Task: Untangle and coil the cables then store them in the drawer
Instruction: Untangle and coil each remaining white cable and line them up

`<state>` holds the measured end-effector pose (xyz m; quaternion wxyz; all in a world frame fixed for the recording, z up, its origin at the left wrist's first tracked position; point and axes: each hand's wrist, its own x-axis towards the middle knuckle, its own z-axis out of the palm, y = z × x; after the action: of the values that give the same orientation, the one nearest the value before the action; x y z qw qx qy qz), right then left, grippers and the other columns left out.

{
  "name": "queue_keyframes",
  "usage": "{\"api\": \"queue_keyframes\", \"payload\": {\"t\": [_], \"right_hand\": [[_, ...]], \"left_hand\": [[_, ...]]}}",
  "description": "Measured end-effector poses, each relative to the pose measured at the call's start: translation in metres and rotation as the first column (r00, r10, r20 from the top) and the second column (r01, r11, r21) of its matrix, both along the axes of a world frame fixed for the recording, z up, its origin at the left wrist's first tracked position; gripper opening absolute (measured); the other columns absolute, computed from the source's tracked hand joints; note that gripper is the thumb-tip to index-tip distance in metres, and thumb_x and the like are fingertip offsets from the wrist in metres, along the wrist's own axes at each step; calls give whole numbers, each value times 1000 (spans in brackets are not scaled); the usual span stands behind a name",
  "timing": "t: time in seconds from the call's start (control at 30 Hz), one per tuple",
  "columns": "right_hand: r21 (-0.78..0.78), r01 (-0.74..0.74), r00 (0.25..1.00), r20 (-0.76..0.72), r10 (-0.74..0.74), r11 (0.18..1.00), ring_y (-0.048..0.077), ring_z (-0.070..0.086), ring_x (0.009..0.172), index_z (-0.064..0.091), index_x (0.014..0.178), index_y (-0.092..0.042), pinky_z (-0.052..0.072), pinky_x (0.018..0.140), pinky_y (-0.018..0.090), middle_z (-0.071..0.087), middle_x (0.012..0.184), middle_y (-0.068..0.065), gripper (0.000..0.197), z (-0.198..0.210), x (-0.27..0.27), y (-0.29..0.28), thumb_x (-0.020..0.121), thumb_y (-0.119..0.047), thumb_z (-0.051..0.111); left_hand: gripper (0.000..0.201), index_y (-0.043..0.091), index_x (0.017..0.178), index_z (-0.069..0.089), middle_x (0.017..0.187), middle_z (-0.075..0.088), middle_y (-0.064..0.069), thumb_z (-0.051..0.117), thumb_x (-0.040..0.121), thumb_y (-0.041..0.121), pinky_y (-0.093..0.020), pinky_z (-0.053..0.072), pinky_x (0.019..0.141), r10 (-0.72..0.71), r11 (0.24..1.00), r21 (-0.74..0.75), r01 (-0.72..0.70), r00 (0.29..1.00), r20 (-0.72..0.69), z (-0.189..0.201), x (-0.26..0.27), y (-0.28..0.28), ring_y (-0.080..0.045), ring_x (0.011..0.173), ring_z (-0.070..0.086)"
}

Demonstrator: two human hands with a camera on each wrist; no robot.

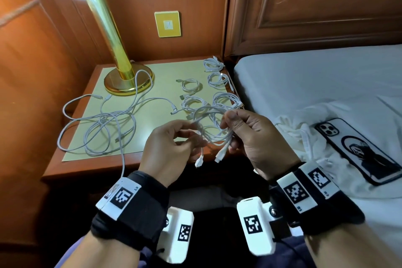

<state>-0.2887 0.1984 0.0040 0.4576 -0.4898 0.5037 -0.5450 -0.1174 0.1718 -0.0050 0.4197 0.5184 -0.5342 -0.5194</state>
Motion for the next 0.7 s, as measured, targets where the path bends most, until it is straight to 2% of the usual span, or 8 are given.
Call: {"api": "queue_keyframes", "payload": {"t": [0.13, 0.17, 0.23, 0.3, 0.43, 0.57, 0.63, 0.7], "right_hand": [[85, -29, 970, 244, 7, 996, 12, 46, 46, 65, 73, -14, 43, 46, 28, 56, 73, 6, 23, -1, 1, -3, 85, -33, 60], [107, -52, 958, 285, 19, 993, 11, 46, 45, 62, 75, -11, 43, 45, 27, 57, 69, 1, 23, -1, 3, -3, 90, -28, 58], [131, -95, 946, 321, 48, 987, 10, 45, 44, 58, 76, -8, 42, 43, 25, 56, 64, -4, 26, -1, 7, -2, 98, -21, 52], [123, -145, 940, 327, 98, 982, 10, 44, 44, 57, 73, -9, 42, 43, 25, 54, 63, -3, 29, -1, 11, -1, 97, -24, 51], [88, -198, 935, 315, 162, 976, 12, 42, 45, 59, 71, -11, 41, 43, 26, 54, 63, -1, 26, 1, 13, 2, 87, -32, 54], [73, -98, 975, 207, 81, 993, 14, 41, 45, 65, 65, -20, 41, 45, 28, 48, 70, 12, 30, -1, 10, 1, 91, -32, 54], [70, -5, 993, 117, -3, 998, 15, 42, 46, 64, 68, -18, 41, 46, 29, 50, 70, 9, 34, -1, 8, 1, 98, -28, 53], [53, 79, 997, -17, -78, 995, 15, 44, 45, 61, 73, -13, 42, 46, 27, 53, 60, -1, 34, 1, 4, 1, 101, -28, 51]], "left_hand": [[15, 11, 99, 75, 96, 75, -11, 71, 88, 1, -40, 56, 90, 12, 996, 93, 7, 978, -208, -2, -3, 0, -22, 90, 74], [18, 10, 100, 75, 96, 75, -10, 78, 83, 9, -38, 55, 88, 15, 995, 104, 11, 969, -247, -1, -5, 1, -20, 89, 72], [40, 11, 102, 74, 91, 74, -6, 89, 68, 28, -34, 55, 83, 21, 995, 102, 6, 966, -257, -3, -8, 3, -17, 83, 68], [35, 14, 92, 76, 82, 73, -2, 87, 65, 33, -30, 55, 77, 35, 996, 91, -15, 974, -223, -3, -12, 3, -14, 75, 66], [14, 9, 78, 69, 78, 67, -10, 82, 76, 14, -33, 56, 74, 68, 994, 99, -48, 974, -216, -7, -11, -2, -21, 72, 65], [16, 6, 76, 63, 73, 64, -9, 70, 86, -5, -34, 57, 79, 45, 993, 117, -9, 950, -310, -7, -7, -4, -23, 73, 64], [15, 3, 79, 60, 69, 65, -8, 65, 86, -9, -27, 56, 70, -4, 993, 109, 55, 906, -423, -2, -6, -2, -22, 69, 63], [11, 2, 83, 59, 71, 64, -10, 66, 82, -6, -24, 55, 64, -63, 987, 91, 131, 847, -528, 3, -6, 0, -22, 69, 62]]}}
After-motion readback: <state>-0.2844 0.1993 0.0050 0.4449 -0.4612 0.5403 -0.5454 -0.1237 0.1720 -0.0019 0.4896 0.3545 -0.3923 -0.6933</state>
